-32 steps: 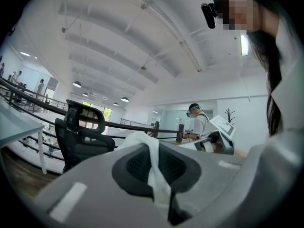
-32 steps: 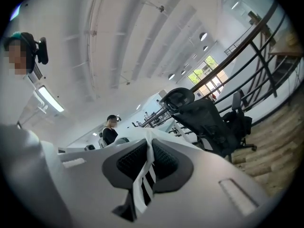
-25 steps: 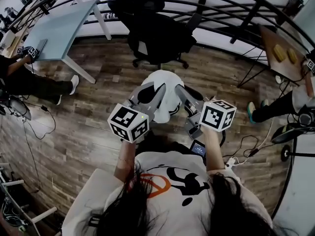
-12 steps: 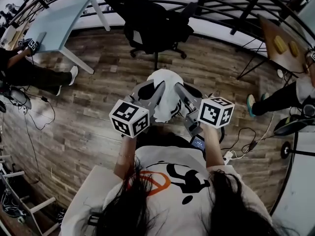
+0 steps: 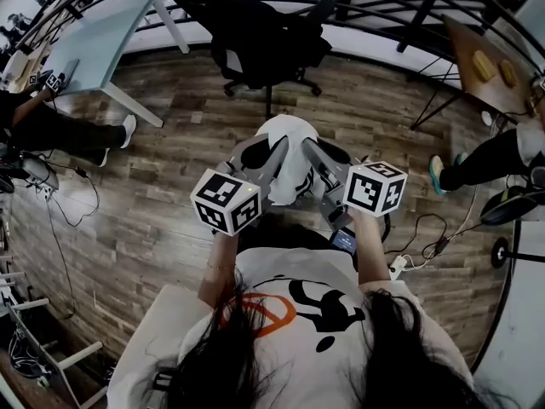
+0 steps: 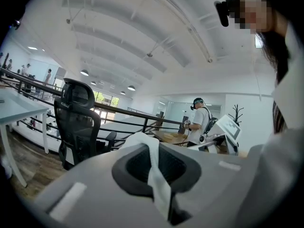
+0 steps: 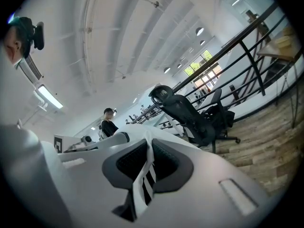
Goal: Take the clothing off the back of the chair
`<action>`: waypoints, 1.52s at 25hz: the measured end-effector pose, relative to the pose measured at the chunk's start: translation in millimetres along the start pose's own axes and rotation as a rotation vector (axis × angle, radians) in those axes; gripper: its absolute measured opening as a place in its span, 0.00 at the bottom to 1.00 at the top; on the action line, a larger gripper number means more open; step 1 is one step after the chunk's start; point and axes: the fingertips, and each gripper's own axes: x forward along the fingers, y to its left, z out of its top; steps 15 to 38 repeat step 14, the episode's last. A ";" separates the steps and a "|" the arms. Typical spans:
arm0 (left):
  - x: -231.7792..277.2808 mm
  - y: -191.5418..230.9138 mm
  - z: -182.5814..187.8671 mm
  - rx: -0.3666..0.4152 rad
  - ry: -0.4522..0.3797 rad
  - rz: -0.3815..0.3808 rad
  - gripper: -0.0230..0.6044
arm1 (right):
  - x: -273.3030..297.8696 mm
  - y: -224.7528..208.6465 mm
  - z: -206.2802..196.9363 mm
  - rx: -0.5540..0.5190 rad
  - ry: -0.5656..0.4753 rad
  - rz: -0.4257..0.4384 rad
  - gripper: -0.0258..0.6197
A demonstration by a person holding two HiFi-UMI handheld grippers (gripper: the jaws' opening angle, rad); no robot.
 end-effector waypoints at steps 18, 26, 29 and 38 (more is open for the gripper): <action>2.8 3.7 12.8 0.019 -0.031 0.002 0.05 | 0.9 -3.9 15.0 -0.041 -0.014 0.003 0.12; 2.8 3.7 12.8 0.019 -0.031 0.002 0.05 | 0.9 -3.9 15.0 -0.041 -0.014 0.003 0.12; 2.8 3.7 12.8 0.019 -0.031 0.002 0.05 | 0.9 -3.9 15.0 -0.041 -0.014 0.003 0.12; 2.8 3.7 12.8 0.019 -0.031 0.002 0.05 | 0.9 -3.9 15.0 -0.041 -0.014 0.003 0.12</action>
